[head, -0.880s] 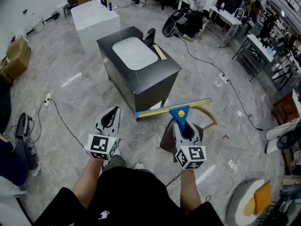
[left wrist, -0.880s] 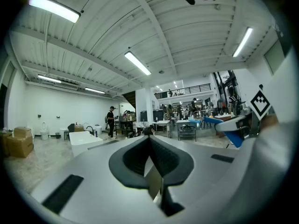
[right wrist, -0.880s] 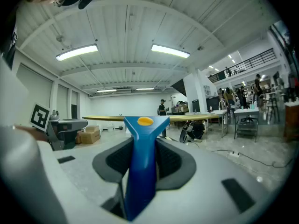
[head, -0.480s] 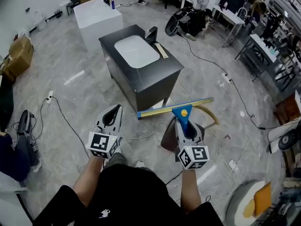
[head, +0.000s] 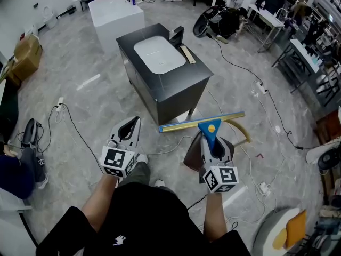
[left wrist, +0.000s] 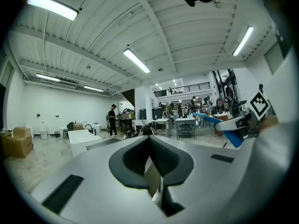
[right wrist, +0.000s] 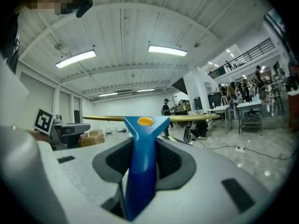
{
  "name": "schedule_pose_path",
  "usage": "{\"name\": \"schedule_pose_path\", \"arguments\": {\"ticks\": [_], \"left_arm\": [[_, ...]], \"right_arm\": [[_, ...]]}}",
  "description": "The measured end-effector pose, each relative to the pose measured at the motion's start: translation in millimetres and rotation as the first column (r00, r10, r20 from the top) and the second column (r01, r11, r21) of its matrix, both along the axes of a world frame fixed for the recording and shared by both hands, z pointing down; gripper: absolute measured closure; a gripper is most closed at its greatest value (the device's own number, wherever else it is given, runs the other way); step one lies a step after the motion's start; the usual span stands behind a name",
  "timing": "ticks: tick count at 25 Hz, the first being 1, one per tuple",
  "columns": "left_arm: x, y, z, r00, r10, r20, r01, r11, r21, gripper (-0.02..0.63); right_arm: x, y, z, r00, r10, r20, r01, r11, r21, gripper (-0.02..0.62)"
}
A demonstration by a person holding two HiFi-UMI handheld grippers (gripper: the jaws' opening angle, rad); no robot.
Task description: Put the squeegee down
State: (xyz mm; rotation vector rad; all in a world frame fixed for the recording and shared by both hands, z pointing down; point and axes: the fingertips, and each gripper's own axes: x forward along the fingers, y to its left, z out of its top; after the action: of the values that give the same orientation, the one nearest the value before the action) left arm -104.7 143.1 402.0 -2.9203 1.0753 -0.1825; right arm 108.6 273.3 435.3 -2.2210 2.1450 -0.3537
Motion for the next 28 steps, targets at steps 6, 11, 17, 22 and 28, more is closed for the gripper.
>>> {"name": "schedule_pose_path", "arguments": {"ticks": [6,11,17,22,28], "left_arm": [[9,-15,10,1.000,0.018,-0.001,-0.018,1.000,-0.016,0.603],[15,-37,12,0.999,0.030,-0.010,-0.031,0.999,-0.028,0.603],[24,-78,18,0.998,0.050,-0.024,-0.051,0.998,-0.048,0.603],[35,-118,19,0.996,0.083,-0.024,-0.085,0.994,-0.065,0.603],[44,-170,24,0.992,0.123,-0.016,-0.124,0.990,-0.072,0.603]], "right_arm": [[4,-13,10,1.000,0.006,0.002,-0.006,1.000,-0.015,0.460],[3,-33,10,1.000,0.013,-0.007,-0.013,0.999,-0.033,0.460],[6,-72,12,1.000,0.019,-0.023,-0.020,0.998,-0.053,0.460],[11,-110,12,0.999,0.029,-0.024,-0.031,0.997,-0.067,0.460],[16,-154,13,0.997,0.069,-0.030,-0.071,0.994,-0.087,0.462]]}}
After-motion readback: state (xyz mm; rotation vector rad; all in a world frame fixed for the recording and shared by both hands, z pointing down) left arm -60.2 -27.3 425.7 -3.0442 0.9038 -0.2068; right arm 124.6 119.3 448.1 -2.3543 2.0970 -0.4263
